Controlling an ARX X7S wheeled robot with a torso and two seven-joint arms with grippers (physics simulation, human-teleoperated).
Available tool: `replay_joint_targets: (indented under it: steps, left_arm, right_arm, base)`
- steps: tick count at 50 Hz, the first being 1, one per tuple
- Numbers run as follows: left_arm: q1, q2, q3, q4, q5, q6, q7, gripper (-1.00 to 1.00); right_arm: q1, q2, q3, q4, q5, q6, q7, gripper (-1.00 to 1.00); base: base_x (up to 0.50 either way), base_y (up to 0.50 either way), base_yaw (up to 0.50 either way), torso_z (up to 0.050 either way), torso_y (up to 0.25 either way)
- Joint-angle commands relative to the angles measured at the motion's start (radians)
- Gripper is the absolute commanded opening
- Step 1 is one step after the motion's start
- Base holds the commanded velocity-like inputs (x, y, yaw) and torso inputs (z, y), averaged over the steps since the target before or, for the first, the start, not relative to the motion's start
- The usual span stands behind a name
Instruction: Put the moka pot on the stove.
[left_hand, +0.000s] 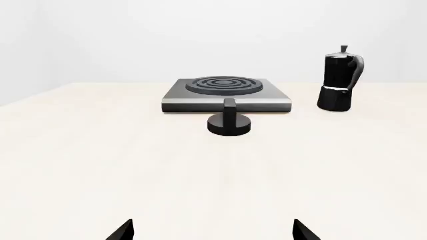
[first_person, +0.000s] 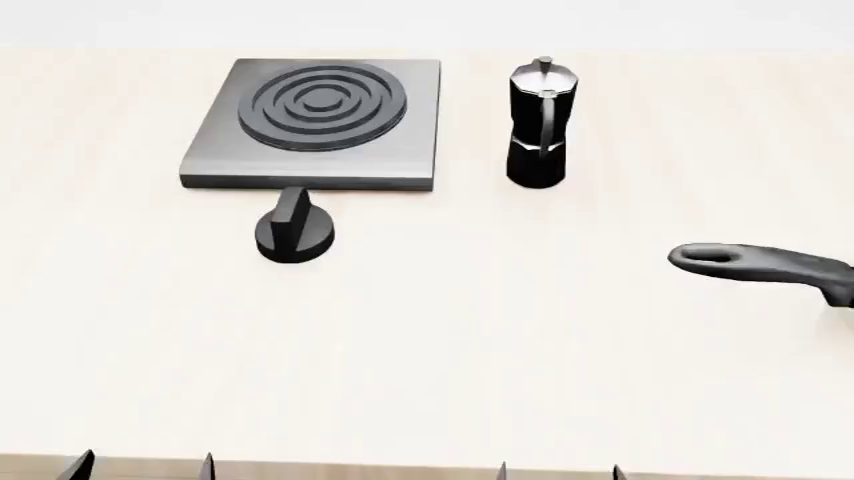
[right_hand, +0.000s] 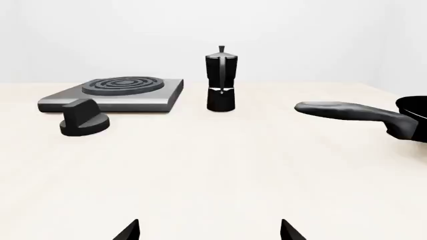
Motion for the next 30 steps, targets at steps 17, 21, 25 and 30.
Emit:
replay_joint_targets:
  steps: [17,21,25,30]
  left_arm:
    - [0.022,-0.131,0.143,0.043,-0.133,0.024,-0.150,1.00]
    - [0.026,-0.137,0.155,0.054,-0.118,0.027,-0.157,1.00]
    - [0.027,-0.141,0.162,0.062,-0.122,0.011,-0.158,1.00]
    - [0.045,-0.027,0.037,0.064,-0.013,0.010,-0.018,1.00]
  right_arm:
    - [-0.090,0.062,-0.051,-0.098,0.088,-0.045,0.055,1.00]
    - [-0.094,0.069,-0.063,-0.105,0.085,-0.049,0.062,1.00]
    - [-0.105,0.073,-0.081,-0.149,0.076,-0.017,0.076,1.00]
    - [-0.112,0.028,-0.033,-0.165,0.019,-0.006,0.032,1.00]
  base:
    - [0.00,0.00,0.00,0.000,0.000]
    - [0.00,0.00,0.00,0.000,0.000]
    - [0.00,0.00,0.00,0.000,0.000]
    - [0.00,0.00,0.00,0.000,0.000]
